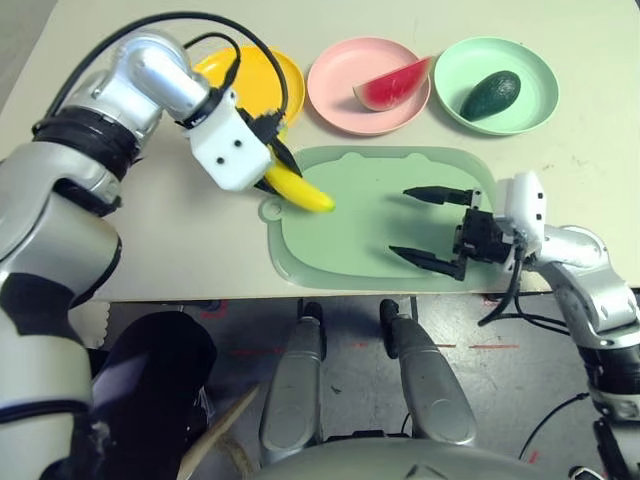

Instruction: Place the fruits into color-matched plates.

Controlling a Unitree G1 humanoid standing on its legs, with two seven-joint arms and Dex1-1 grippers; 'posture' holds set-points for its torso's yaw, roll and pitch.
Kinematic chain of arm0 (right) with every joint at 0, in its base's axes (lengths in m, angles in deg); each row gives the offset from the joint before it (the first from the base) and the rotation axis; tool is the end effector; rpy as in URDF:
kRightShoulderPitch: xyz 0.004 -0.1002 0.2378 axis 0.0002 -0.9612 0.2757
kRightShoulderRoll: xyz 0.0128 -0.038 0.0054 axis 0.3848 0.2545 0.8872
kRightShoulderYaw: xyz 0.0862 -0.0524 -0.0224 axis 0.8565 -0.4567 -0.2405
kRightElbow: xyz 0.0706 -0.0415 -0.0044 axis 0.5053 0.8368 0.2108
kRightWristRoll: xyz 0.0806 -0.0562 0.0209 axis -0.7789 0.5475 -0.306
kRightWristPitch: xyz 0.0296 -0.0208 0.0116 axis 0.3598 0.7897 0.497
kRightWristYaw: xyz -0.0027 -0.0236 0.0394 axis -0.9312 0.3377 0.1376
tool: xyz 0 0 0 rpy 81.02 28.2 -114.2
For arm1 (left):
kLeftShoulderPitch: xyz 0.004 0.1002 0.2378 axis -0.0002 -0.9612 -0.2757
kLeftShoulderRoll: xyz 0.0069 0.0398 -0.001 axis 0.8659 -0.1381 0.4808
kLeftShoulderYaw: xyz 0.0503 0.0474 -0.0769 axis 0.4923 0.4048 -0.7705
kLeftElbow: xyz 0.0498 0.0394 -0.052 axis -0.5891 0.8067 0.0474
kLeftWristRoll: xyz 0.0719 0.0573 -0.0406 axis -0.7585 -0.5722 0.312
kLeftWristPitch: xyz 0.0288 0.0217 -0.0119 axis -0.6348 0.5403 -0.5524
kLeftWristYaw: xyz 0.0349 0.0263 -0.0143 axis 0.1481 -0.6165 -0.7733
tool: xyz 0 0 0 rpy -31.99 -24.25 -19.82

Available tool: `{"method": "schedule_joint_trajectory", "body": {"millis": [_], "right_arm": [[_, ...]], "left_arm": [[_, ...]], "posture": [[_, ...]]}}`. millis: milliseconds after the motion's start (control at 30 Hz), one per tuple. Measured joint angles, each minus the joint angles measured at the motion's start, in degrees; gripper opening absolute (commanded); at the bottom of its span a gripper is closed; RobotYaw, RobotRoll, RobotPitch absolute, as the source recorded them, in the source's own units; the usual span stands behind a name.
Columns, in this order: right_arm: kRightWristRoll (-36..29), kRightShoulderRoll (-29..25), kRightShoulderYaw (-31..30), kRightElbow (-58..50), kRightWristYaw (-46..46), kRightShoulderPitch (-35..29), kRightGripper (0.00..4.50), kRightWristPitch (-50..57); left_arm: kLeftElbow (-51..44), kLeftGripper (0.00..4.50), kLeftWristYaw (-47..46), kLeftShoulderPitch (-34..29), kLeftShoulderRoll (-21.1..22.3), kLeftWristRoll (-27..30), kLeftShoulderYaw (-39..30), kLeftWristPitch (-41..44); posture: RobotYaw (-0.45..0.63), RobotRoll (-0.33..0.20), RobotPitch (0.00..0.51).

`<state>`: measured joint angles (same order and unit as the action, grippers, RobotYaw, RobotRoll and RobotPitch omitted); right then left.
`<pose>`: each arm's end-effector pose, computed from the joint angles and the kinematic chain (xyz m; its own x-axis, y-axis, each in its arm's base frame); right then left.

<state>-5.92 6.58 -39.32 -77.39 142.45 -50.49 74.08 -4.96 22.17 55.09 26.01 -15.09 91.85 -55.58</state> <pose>0.2334 -0.1910 0.1722 0.3595 0.9329 0.0209 -0.8694 0.3430 -0.3556 0.3218 0.2154 0.3376 0.2057 -0.5573 -0.8044 0.4146 -0.6949 0.5875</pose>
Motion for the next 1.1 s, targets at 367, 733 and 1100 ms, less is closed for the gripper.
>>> {"method": "schedule_joint_trajectory", "body": {"millis": [367, 733, 1100], "right_arm": [[-1.8, 4.8, -0.9, -15.2, -17.4, -5.0, 4.5, 14.6], [0.5, 5.6, -4.8, -16.3, -21.5, -4.9, 4.5, 16.4], [0.7, 5.6, -5.1, -16.9, -22.3, -5.0, 4.5, 16.4]], "left_arm": [[13.1, 1.6, -6.1, 4.5, 1.2, -19.6, -16.3, -1.5], [19.1, 1.6, -36.2, 1.2, 0.2, -45.7, -19.0, 0.0], [22.0, 1.6, -53.5, 0.9, -2.3, -59.2, -18.3, 5.1]], "posture": [[-0.05, 0.0, 0.406], [-0.09, 0.0, 0.403], [-0.1, 0.0, 0.404]]}}
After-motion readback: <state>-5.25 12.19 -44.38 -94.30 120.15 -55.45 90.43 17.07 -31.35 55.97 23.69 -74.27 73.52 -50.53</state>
